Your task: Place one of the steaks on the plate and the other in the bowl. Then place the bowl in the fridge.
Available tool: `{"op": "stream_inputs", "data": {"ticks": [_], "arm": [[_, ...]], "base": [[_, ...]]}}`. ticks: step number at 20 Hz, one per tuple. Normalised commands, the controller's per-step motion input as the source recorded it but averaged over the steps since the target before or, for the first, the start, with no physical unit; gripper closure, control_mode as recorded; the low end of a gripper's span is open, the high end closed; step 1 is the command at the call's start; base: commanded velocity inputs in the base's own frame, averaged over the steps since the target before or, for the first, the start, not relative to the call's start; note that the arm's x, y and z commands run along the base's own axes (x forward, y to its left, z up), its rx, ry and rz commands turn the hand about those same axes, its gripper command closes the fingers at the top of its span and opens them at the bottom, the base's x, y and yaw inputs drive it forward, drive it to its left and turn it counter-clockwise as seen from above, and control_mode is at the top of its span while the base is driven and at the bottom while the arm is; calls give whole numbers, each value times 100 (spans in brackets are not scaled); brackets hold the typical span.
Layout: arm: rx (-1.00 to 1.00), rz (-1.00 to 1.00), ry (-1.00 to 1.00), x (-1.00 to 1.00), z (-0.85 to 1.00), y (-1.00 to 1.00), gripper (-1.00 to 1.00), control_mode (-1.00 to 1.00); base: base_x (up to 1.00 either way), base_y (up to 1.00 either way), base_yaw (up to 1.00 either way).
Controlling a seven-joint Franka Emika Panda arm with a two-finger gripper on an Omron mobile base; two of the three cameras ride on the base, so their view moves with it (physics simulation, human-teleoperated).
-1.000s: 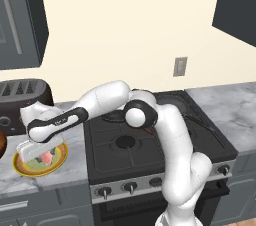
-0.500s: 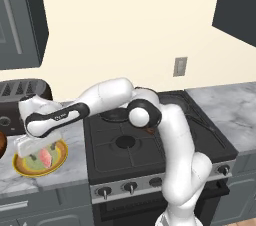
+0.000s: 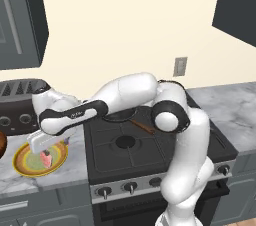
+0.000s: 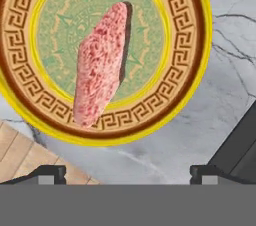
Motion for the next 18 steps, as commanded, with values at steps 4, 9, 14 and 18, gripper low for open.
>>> {"op": "stream_inputs", "data": {"ticks": [4,9,14,18], "arm": [[23,0,0,-25,36,-100,-100,-100],[18,0,0,-37,52,-100,-100,-100],[6,0,0,-31,86,-100,-100,-100],[-14,0,0,-5,90,-97,-100,-100]], "base": [[0,0,0],[0,0,0],[0,0,0],[0,0,0]]}}
